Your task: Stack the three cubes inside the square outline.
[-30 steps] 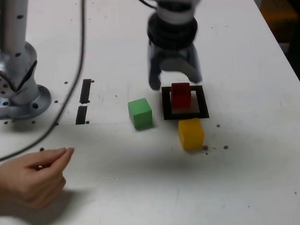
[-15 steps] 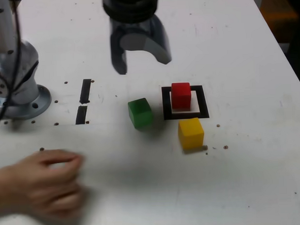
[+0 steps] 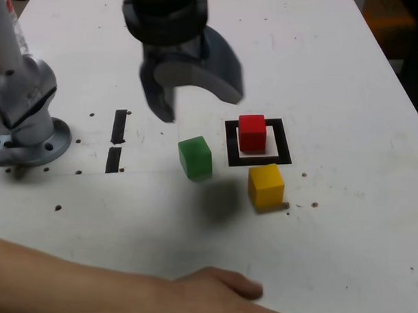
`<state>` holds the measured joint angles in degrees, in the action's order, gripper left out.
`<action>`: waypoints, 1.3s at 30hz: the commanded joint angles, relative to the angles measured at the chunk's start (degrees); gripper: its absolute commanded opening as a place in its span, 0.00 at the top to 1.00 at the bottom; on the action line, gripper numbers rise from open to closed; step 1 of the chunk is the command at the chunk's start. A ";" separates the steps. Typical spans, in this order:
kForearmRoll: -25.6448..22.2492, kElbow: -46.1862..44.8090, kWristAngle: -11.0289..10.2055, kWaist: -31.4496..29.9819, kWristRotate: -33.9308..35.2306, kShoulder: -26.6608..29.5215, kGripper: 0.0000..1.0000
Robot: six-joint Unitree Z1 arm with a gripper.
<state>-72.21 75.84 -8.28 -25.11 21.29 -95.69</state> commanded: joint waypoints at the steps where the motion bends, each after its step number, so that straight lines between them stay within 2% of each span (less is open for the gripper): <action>1: 0.29 -0.06 -0.24 -0.65 -0.95 -0.42 0.10; 7: 1.73 -1.03 -0.11 -2.13 -2.86 -1.96 0.10; 17: 6.08 2.21 3.15 -3.27 -4.25 -7.74 0.10; 27: 4.99 10.65 4.41 -2.55 -4.80 -14.18 0.10; 39: 4.64 13.08 6.93 -0.12 -5.81 -19.79 0.10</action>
<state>-67.61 88.41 -1.54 -25.38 15.65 -114.83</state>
